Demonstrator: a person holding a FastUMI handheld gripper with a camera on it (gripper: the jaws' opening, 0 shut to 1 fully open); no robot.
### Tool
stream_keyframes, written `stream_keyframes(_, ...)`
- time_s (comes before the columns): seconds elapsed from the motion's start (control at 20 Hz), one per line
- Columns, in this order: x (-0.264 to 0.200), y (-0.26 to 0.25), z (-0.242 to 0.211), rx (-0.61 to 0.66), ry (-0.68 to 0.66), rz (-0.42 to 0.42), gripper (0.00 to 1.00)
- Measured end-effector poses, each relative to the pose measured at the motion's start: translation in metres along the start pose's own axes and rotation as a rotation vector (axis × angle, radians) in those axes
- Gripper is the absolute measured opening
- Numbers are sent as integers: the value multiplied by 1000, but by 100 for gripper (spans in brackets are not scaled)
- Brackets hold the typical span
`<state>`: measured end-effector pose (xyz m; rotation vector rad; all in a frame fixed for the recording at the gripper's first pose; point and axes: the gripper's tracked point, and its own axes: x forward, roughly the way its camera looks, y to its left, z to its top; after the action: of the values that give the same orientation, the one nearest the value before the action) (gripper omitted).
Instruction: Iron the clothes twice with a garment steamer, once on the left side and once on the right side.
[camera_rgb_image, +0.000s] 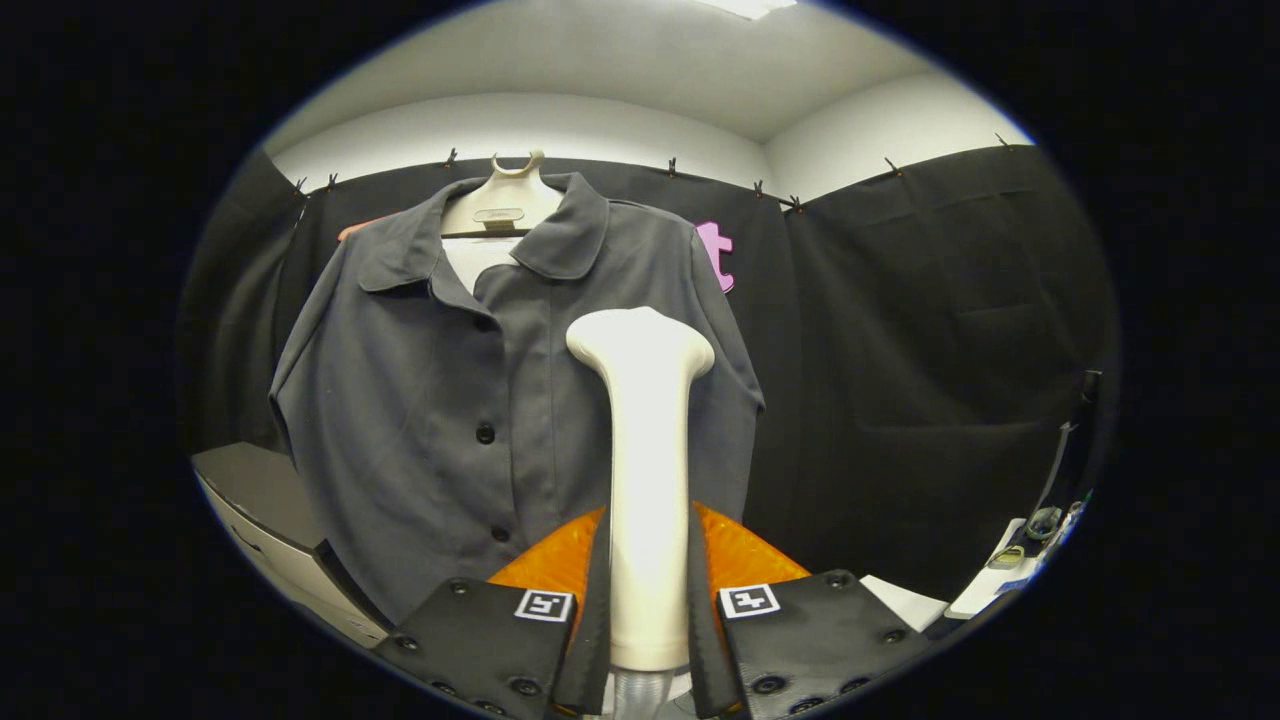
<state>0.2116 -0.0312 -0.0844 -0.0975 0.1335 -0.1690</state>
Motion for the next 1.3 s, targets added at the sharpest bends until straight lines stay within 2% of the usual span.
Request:
stream_keyframes(0.25, -2, 2, -11, -24, -10, -17, 40)
stream_keyframes(1.3, -38, 7, -123, -47, 125, -17, 40)
